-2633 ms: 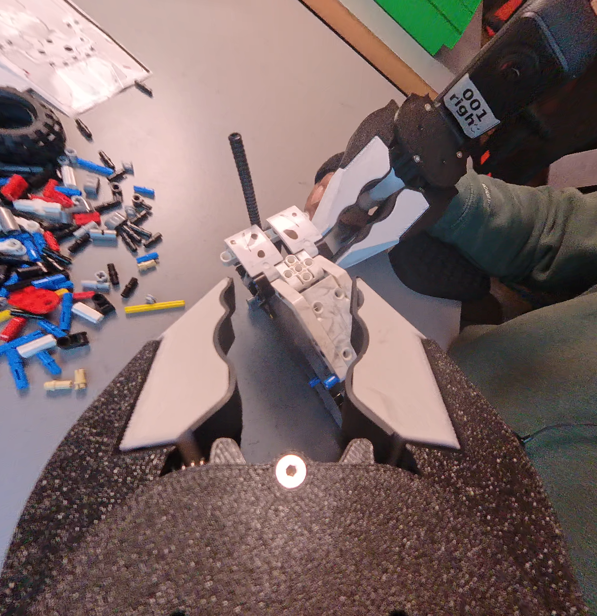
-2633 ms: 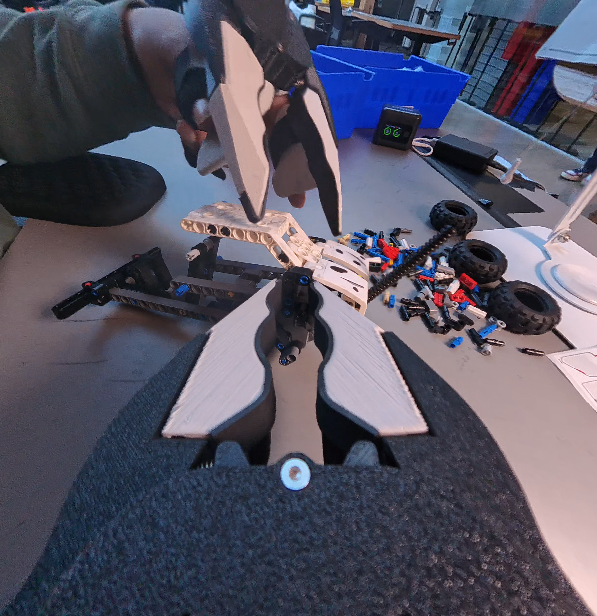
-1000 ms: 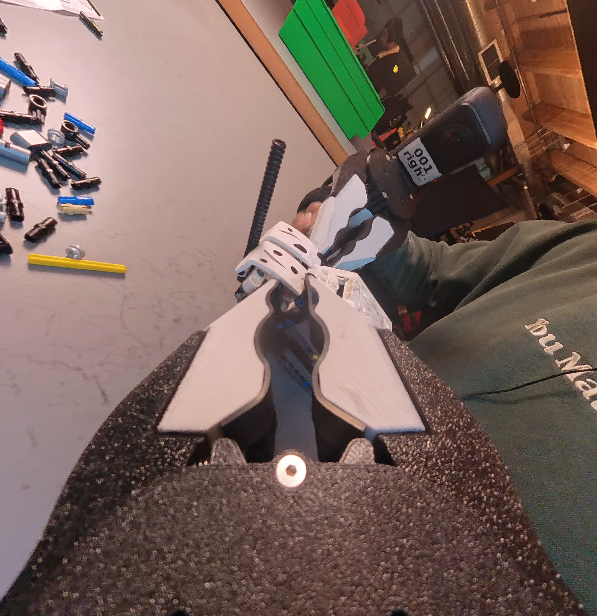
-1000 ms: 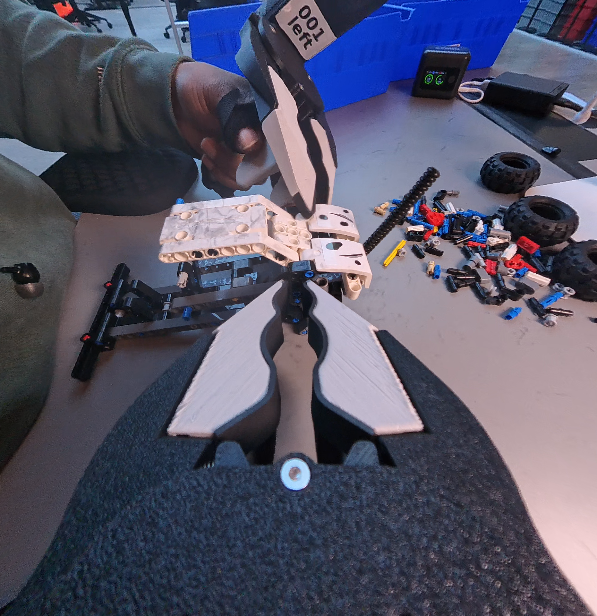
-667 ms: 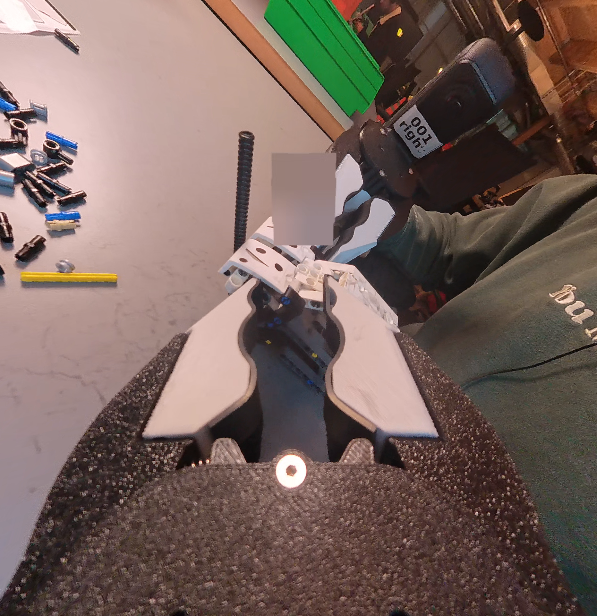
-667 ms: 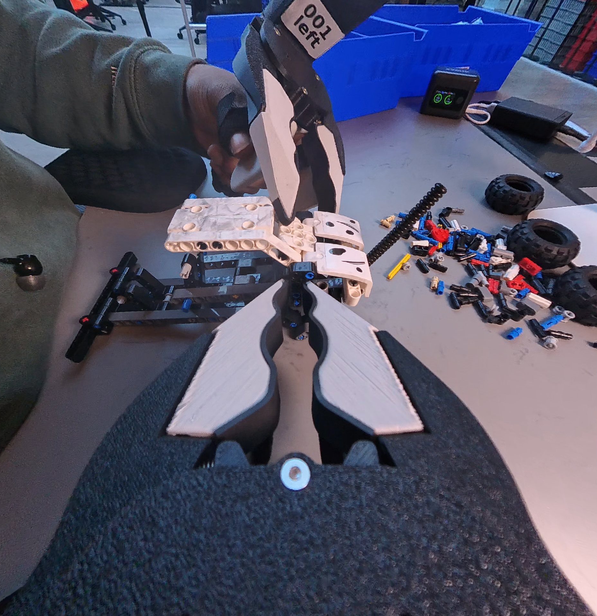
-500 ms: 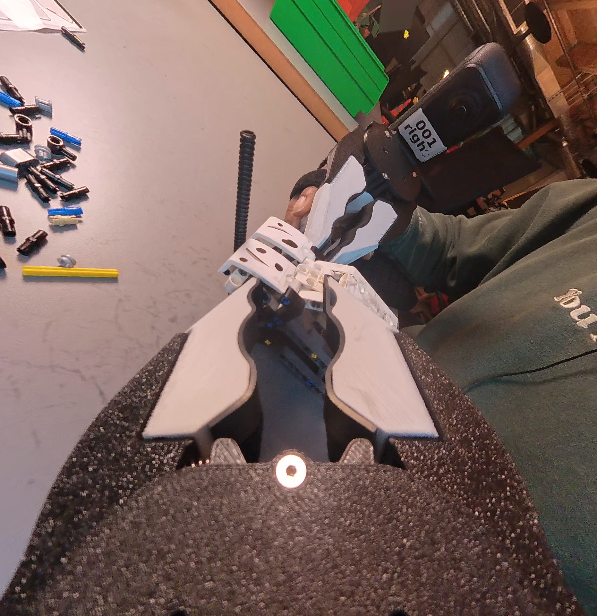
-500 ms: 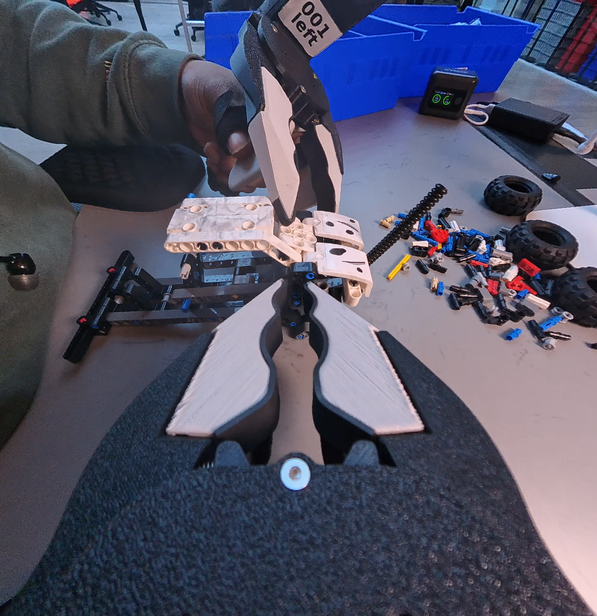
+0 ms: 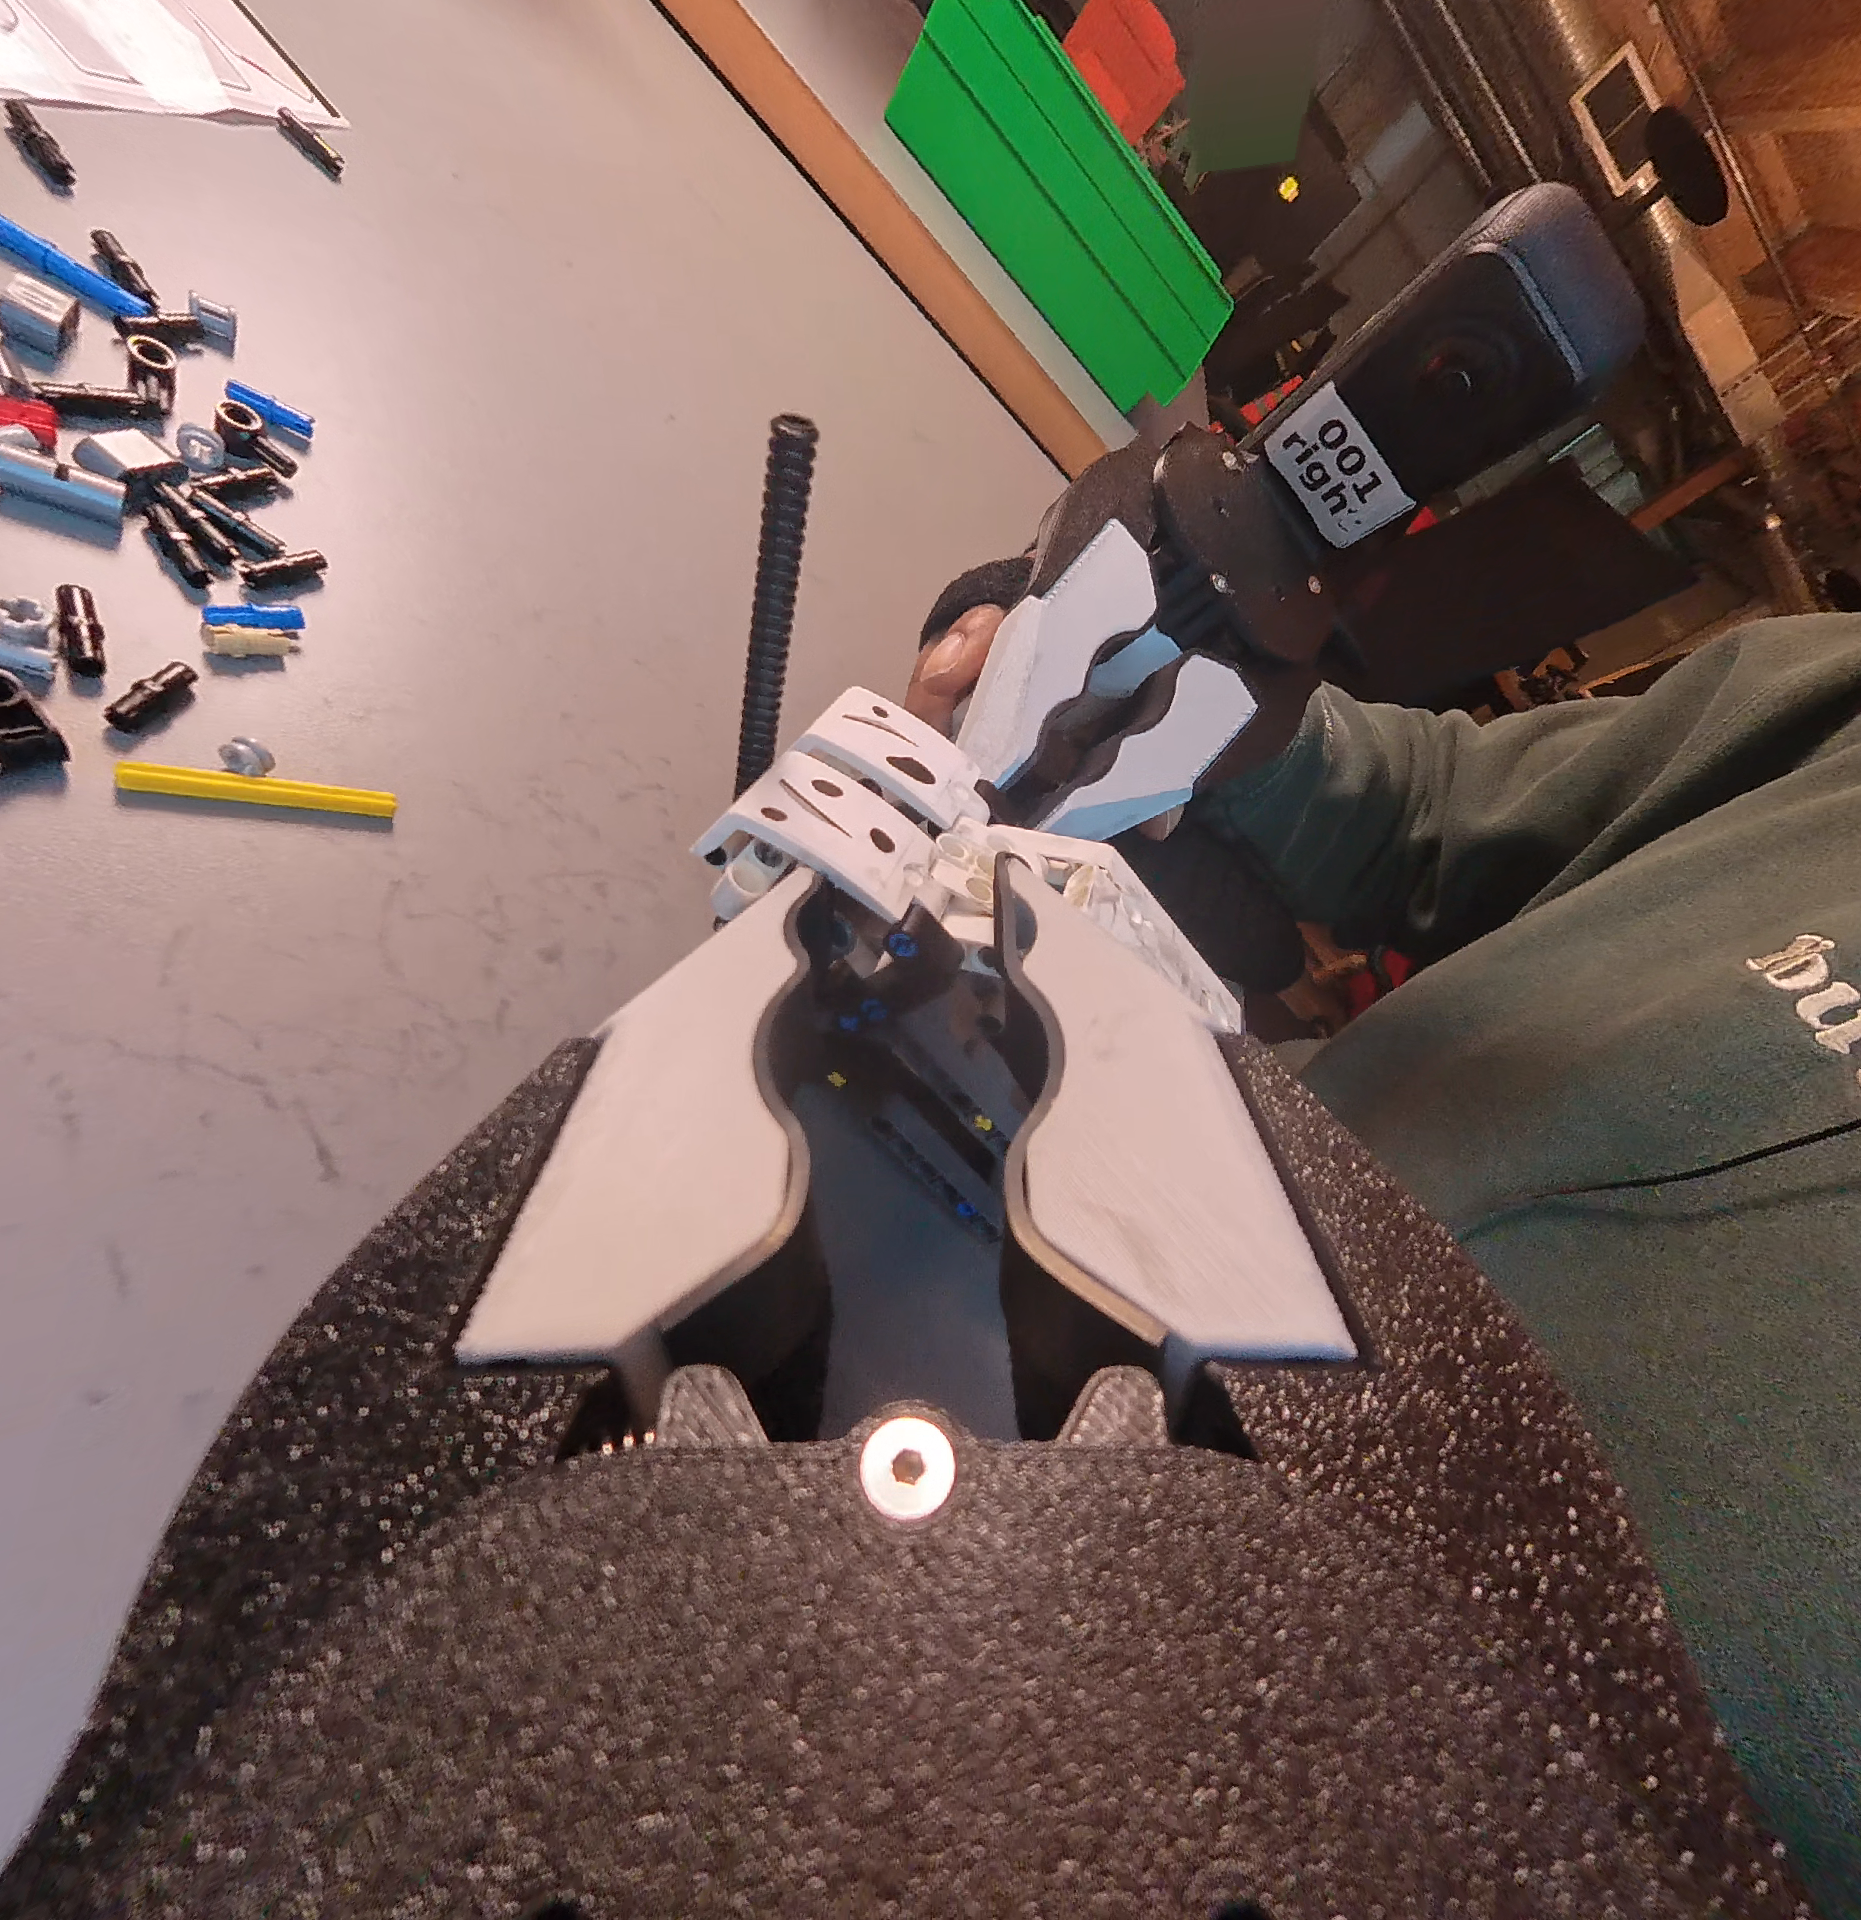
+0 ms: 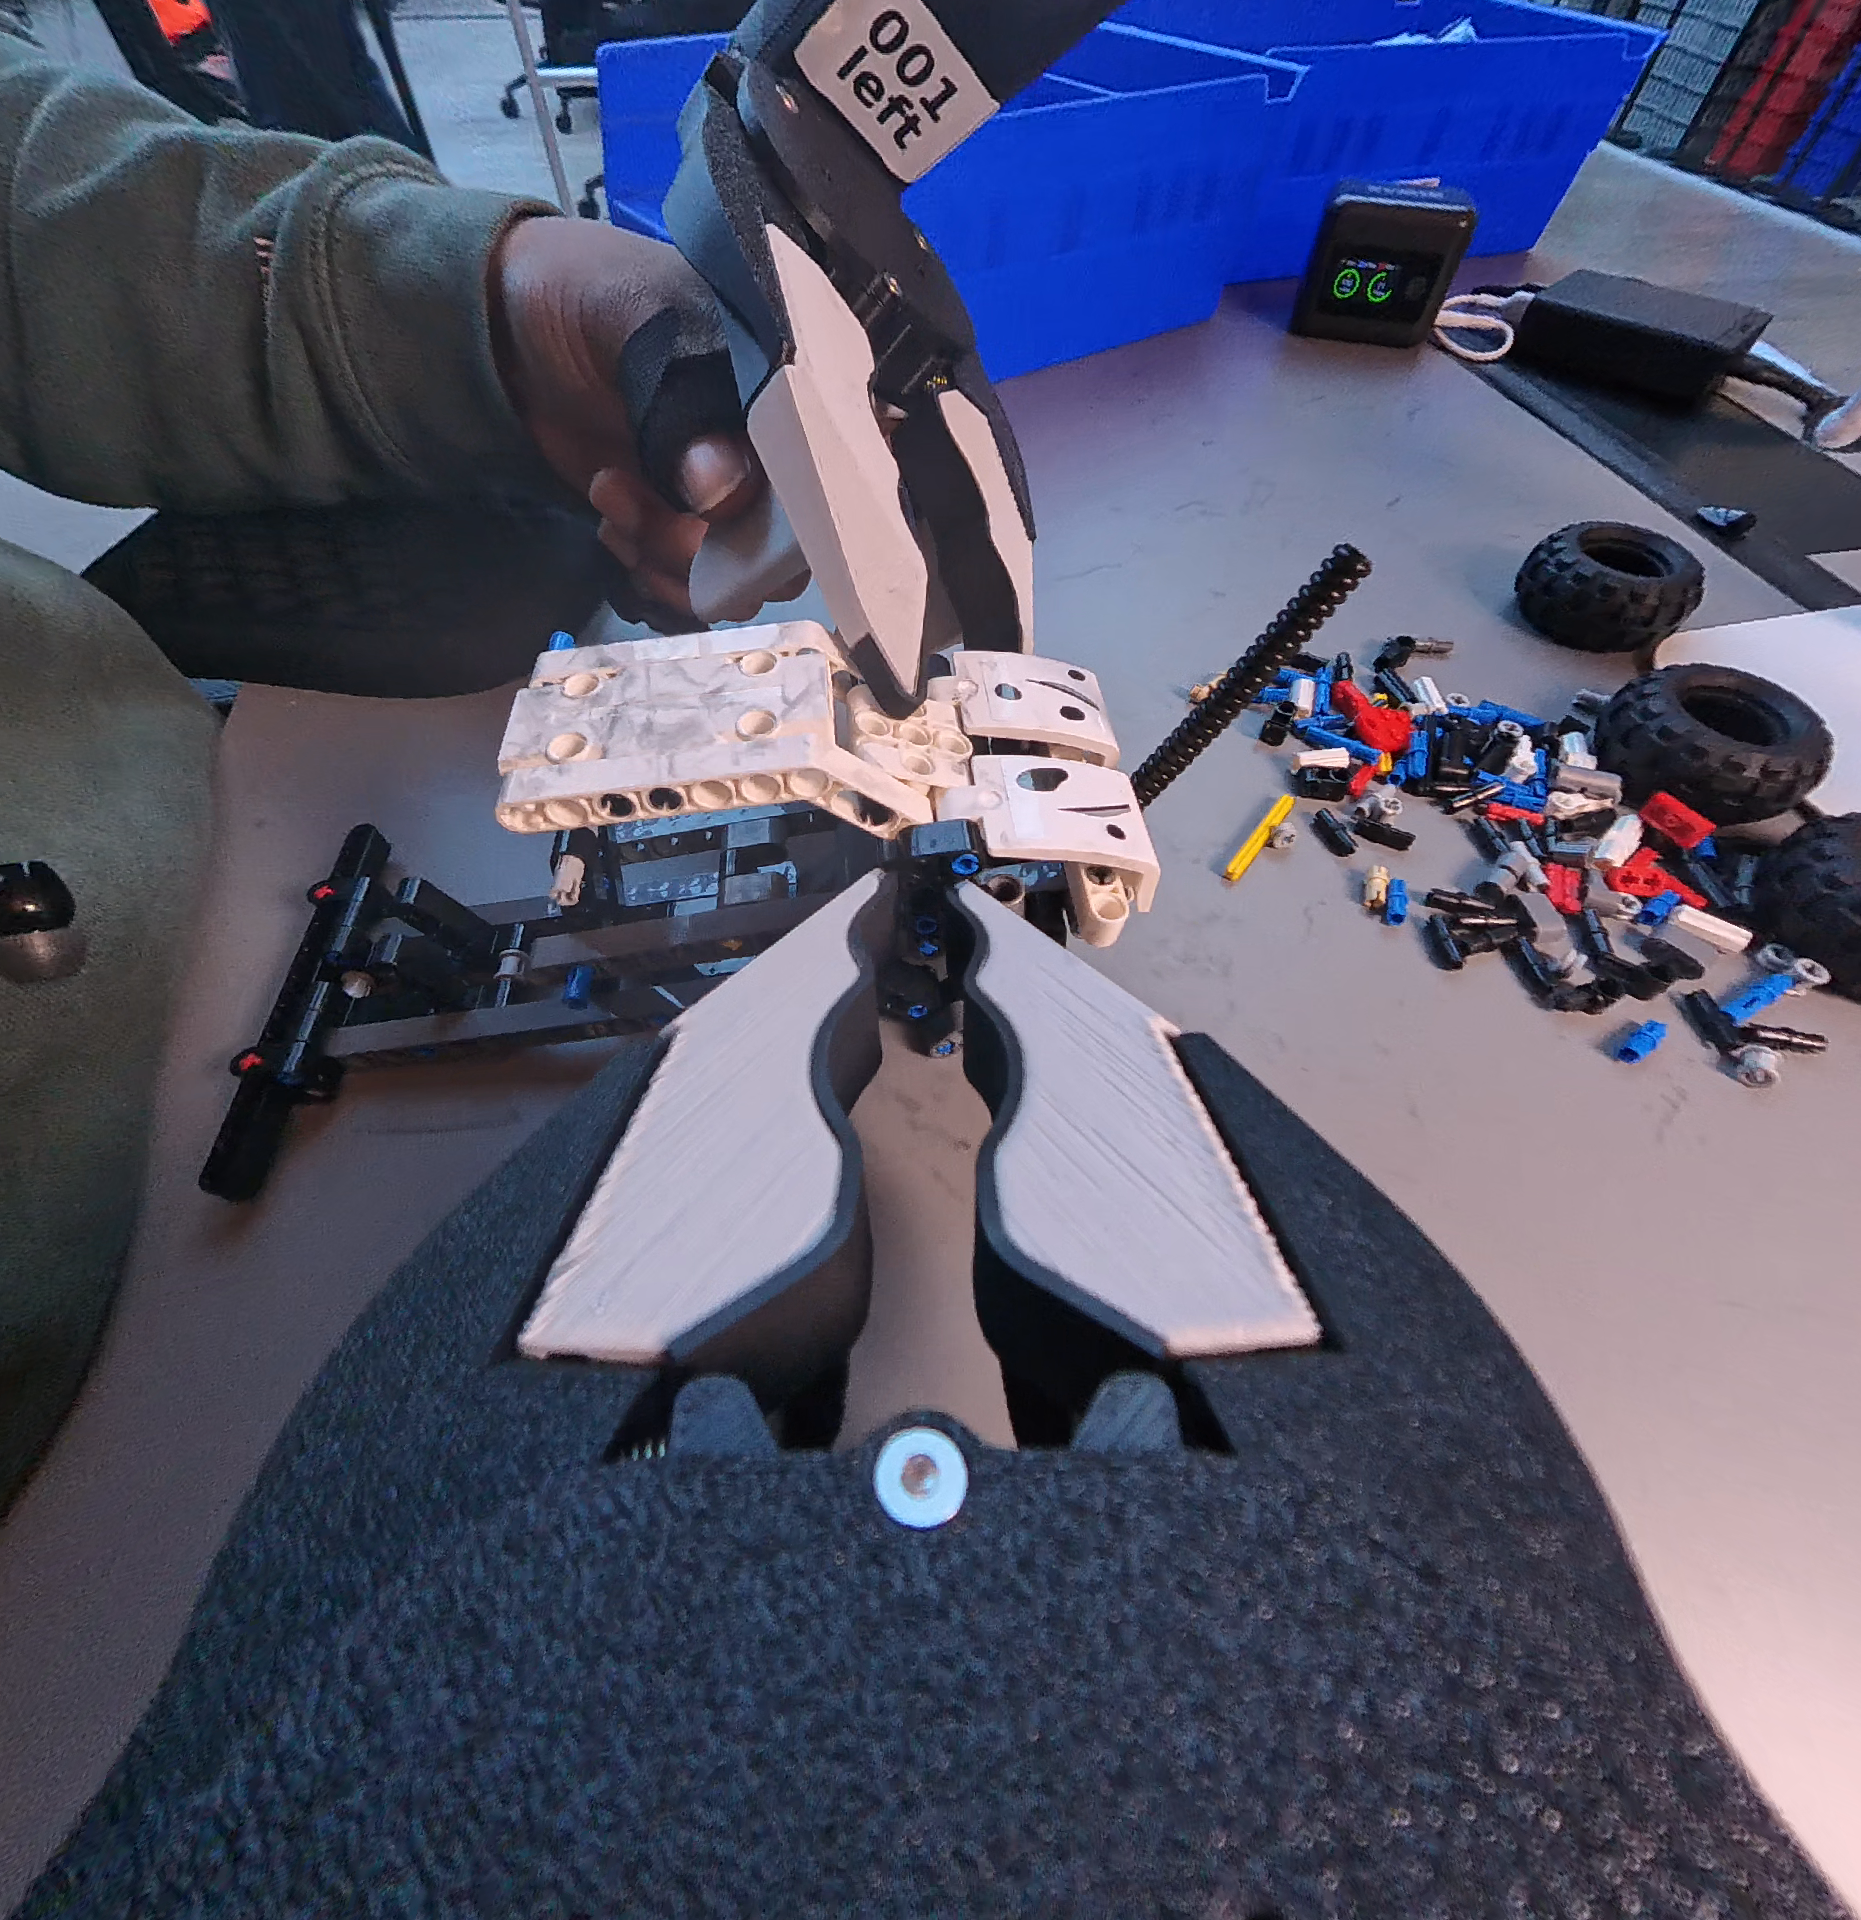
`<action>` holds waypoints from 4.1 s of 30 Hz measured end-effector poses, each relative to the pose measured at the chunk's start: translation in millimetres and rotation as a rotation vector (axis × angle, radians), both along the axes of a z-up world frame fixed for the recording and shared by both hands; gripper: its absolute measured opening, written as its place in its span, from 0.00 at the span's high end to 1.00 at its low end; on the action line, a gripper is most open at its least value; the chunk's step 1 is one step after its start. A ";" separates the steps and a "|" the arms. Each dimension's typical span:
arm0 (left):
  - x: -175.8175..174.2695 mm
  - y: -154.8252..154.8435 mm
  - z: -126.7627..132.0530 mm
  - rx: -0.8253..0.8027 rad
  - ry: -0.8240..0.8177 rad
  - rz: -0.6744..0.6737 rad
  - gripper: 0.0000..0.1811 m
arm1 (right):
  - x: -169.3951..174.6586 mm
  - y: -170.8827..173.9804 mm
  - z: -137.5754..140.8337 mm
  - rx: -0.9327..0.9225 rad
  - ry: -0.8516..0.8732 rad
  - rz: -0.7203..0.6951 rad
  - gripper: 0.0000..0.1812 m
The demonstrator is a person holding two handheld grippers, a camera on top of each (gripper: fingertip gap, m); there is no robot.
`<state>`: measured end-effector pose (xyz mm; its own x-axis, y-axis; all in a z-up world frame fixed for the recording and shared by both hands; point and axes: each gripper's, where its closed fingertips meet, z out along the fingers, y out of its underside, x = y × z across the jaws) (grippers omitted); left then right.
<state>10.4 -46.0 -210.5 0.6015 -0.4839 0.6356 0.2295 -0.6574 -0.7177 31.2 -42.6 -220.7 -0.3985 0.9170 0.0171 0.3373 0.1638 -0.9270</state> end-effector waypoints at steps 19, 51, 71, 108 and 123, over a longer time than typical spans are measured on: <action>19.0 -18.9 5.9 0.121 0.740 -0.383 0.41 | -9.7 1.4 4.9 0.038 -0.123 -0.003 0.97; 31.8 7.2 -1.5 0.260 0.439 -0.283 0.43 | 4.7 -1.6 -2.8 0.414 -0.452 0.257 0.96; 40.6 13.1 -51.1 0.223 0.641 -0.366 0.66 | 1.1 -16.4 -8.6 0.314 -0.464 0.259 0.98; 51.7 9.6 -56.0 0.232 0.641 -0.377 0.70 | 3.9 -15.9 54.6 0.010 -0.107 0.225 0.97; 25.3 13.4 13.4 0.345 0.304 -0.256 0.66 | 5.9 10.2 76.5 -0.124 0.151 0.023 0.96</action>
